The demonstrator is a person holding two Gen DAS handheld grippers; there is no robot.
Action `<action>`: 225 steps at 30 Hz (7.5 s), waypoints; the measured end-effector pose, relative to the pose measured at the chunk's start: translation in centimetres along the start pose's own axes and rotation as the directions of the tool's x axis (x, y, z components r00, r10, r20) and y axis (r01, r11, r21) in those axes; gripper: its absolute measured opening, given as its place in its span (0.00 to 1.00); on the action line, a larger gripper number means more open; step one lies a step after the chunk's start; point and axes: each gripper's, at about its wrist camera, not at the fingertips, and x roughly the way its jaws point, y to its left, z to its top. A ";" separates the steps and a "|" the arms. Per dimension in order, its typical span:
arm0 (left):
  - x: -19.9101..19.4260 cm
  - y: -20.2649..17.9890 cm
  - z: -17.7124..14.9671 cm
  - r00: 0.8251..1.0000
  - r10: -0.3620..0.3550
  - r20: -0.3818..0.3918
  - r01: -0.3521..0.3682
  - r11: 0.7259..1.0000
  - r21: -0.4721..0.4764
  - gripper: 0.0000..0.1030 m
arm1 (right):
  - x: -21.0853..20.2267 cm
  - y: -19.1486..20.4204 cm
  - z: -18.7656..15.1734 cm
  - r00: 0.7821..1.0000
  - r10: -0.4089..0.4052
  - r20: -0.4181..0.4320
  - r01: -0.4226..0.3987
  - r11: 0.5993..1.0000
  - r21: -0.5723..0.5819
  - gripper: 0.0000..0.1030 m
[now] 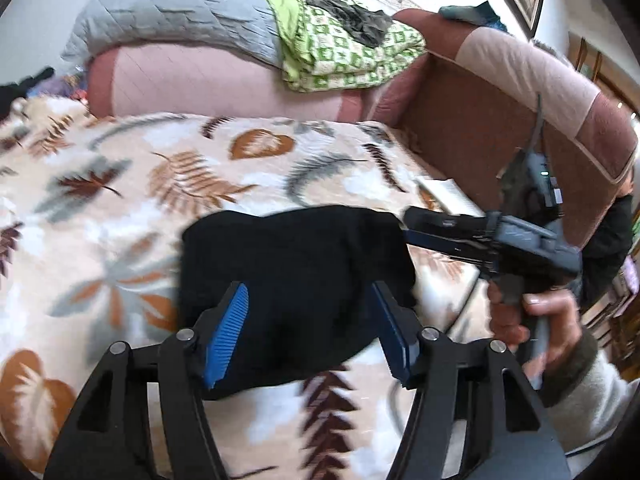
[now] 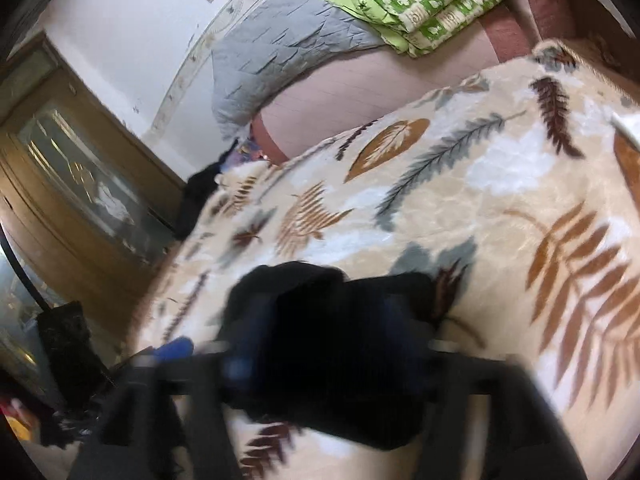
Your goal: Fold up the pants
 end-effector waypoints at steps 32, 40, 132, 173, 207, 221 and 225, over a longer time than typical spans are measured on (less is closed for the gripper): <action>5.3 2.3 1.1 0.982 0.179 -0.059 -0.184 0.979 -0.090 0.64 | 1.3 2.0 -1.6 0.983 -0.179 -0.030 0.175 0.980 -0.099 0.07; 8.1 2.8 0.9 0.967 0.202 -0.153 -0.215 0.974 -0.076 0.69 | 1.9 -0.6 -2.3 0.960 -0.272 -0.062 0.268 0.961 -0.067 0.14; 4.3 1.1 -1.0 0.935 0.344 -0.087 -0.351 0.933 -0.078 0.78 | -0.6 5.8 -4.2 0.966 -0.257 0.021 0.257 0.950 -0.177 0.43; 5.8 4.0 -0.9 0.946 0.289 -0.146 -0.311 0.936 -0.162 0.81 | 1.2 2.3 -4.1 0.933 -0.358 -0.020 0.354 0.929 -0.110 0.63; 8.5 3.8 -0.6 0.962 0.212 -0.172 -0.239 0.958 -0.160 0.87 | 2.6 -0.6 -3.9 0.929 -0.366 -0.055 0.364 0.931 -0.041 0.72; 9.4 4.4 -0.6 0.965 0.188 -0.183 -0.222 0.958 -0.183 0.96 | 3.7 -2.0 -3.5 0.946 -0.315 -0.075 0.316 0.949 -0.008 0.77; 9.6 4.6 -0.6 0.966 0.179 -0.185 -0.215 0.956 -0.200 0.98 | 3.9 -1.9 -3.4 0.947 -0.312 -0.080 0.312 0.950 -0.009 0.77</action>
